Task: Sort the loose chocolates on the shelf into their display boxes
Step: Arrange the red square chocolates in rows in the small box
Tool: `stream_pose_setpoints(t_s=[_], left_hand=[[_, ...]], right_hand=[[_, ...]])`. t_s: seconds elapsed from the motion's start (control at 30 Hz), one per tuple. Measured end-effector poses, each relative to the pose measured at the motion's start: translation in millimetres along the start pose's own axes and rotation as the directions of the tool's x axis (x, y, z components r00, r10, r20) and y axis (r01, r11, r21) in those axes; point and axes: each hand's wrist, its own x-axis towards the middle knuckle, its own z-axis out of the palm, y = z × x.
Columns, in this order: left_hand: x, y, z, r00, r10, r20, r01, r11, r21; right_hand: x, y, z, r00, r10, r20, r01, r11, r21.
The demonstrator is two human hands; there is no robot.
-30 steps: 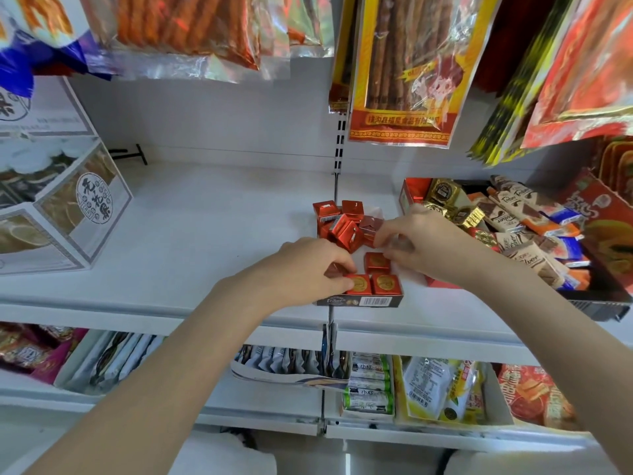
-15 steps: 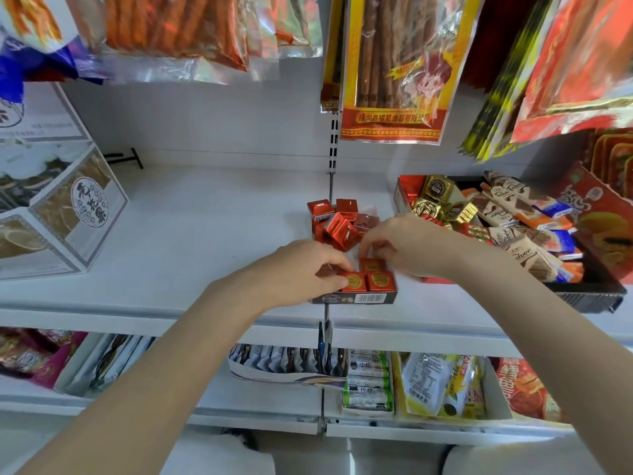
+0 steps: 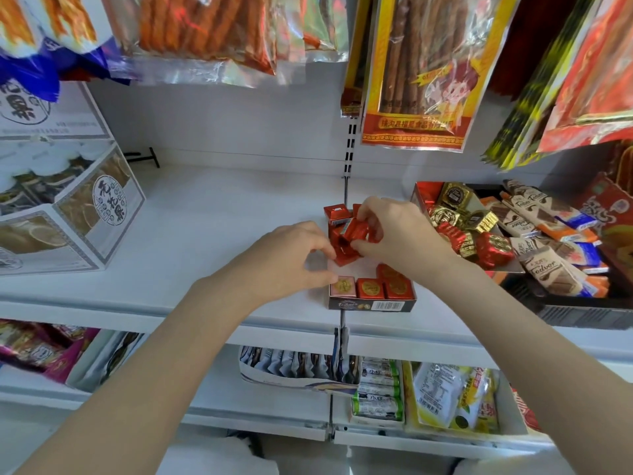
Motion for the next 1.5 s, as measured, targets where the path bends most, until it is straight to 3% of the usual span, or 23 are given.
stream_pose_setpoints(t_s=[0.07, 0.1, 0.17, 0.23, 0.43, 0.63, 0.8, 1.0, 1.17, 1.23, 1.3, 1.33, 1.43, 1.5], left_hand=[[1, -1, -1, 1.0, 0.003, -0.001, -0.003, 1.0, 0.006], [1, -2, -1, 1.0, 0.006, -0.002, -0.006, 1.0, 0.008], [2, -2, -1, 1.0, 0.01, -0.002, -0.01, 1.0, 0.006], [2, -2, -1, 1.0, 0.012, -0.002, -0.012, 1.0, -0.006], [3, -2, 0, 1.0, 0.011, -0.006, -0.011, 1.0, 0.008], [3, -2, 1, 1.0, 0.01, -0.001, -0.01, 1.0, 0.008], [3, -1, 0, 1.0, 0.008, 0.002, -0.008, 1.0, 0.011], [2, 0, 0, 1.0, 0.0, 0.01, 0.0, 1.0, 0.004], [3, 0, 0, 1.0, -0.002, 0.01, 0.002, 1.0, 0.007], [3, 0, 0, 1.0, -0.002, 0.01, 0.002, 1.0, 0.008], [3, 0, 0, 1.0, -0.003, 0.01, 0.003, 1.0, 0.003], [3, 0, 0, 1.0, -0.001, 0.011, 0.001, 1.0, 0.002], [3, 0, 0, 1.0, 0.0, 0.01, 0.0, 1.0, 0.007], [3, 0, 0, 1.0, -0.003, 0.009, 0.003, 1.0, 0.005]], right_hand=[[1, 0, -5, 0.996, 0.089, 0.021, -0.091, 0.987, 0.133], [1, 1, -9, 0.987, 0.146, 0.065, -0.158, 0.947, 0.28], [-2, 2, -20, 0.964, 0.176, 0.2, -0.263, 0.746, 0.611], [-7, 5, -29, 0.956, 0.112, 0.27, -0.284, 0.572, 0.769], [-18, 10, -38, 0.944, -0.013, 0.33, -0.3, 0.382, 0.874], [-20, 13, -44, 0.946, -0.048, 0.319, -0.31, 0.147, 0.939], [-24, 14, -47, 0.945, -0.049, 0.324, -0.305, 0.229, 0.925], [-22, 21, -43, 0.921, 0.094, 0.377, -0.386, 0.105, 0.917], [-21, 21, -47, 0.927, 0.077, 0.368, -0.376, 0.169, 0.911], [-20, 22, -45, 0.94, 0.141, 0.311, -0.342, 0.381, 0.859], [-21, 24, -42, 0.957, 0.205, 0.205, -0.29, 0.653, 0.7], [-21, 23, -41, 0.963, 0.205, 0.174, -0.269, 0.735, 0.622], [-23, 22, -35, 0.985, 0.091, 0.148, -0.135, 0.936, 0.324], [-23, 22, -30, 0.99, 0.035, 0.134, -0.053, 0.99, 0.129]])
